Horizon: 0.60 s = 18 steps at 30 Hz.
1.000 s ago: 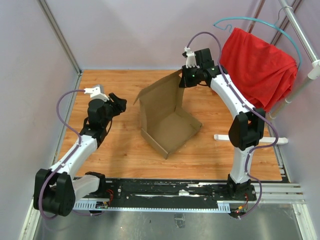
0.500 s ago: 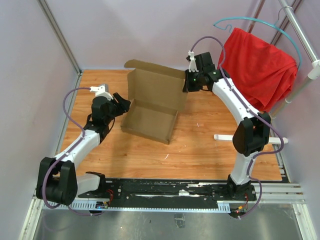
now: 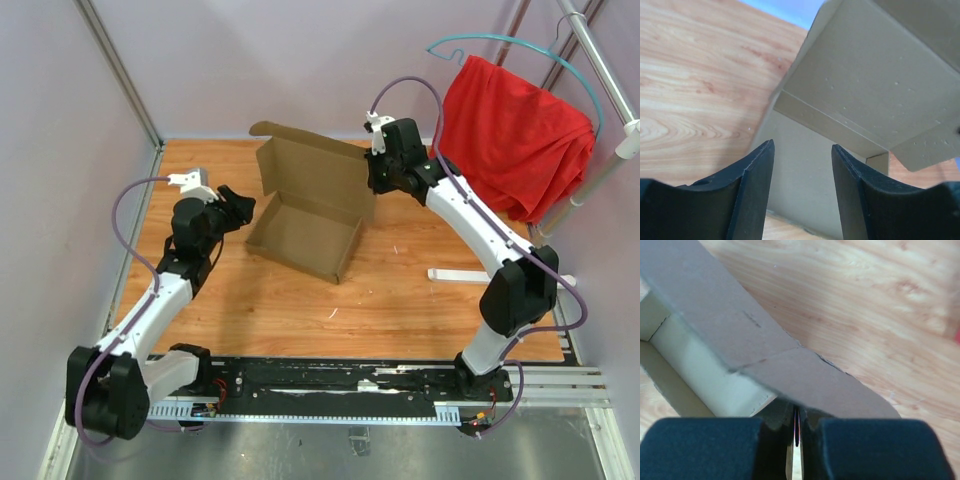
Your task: Fold the paper box
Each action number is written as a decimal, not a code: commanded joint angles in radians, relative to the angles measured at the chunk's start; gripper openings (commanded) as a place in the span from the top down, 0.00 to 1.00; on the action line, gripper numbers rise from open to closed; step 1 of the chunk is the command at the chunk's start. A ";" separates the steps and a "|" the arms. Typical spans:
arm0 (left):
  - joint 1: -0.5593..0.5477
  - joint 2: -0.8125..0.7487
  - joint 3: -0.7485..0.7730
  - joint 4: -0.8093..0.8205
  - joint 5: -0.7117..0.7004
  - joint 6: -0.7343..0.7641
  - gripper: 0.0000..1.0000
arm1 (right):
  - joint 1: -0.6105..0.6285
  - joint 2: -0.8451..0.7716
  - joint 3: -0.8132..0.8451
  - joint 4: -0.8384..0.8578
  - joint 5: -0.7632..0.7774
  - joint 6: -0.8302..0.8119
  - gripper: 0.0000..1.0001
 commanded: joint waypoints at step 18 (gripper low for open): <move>0.001 0.115 0.062 0.157 0.025 0.008 0.43 | -0.065 -0.048 -0.047 0.114 -0.113 -0.193 0.95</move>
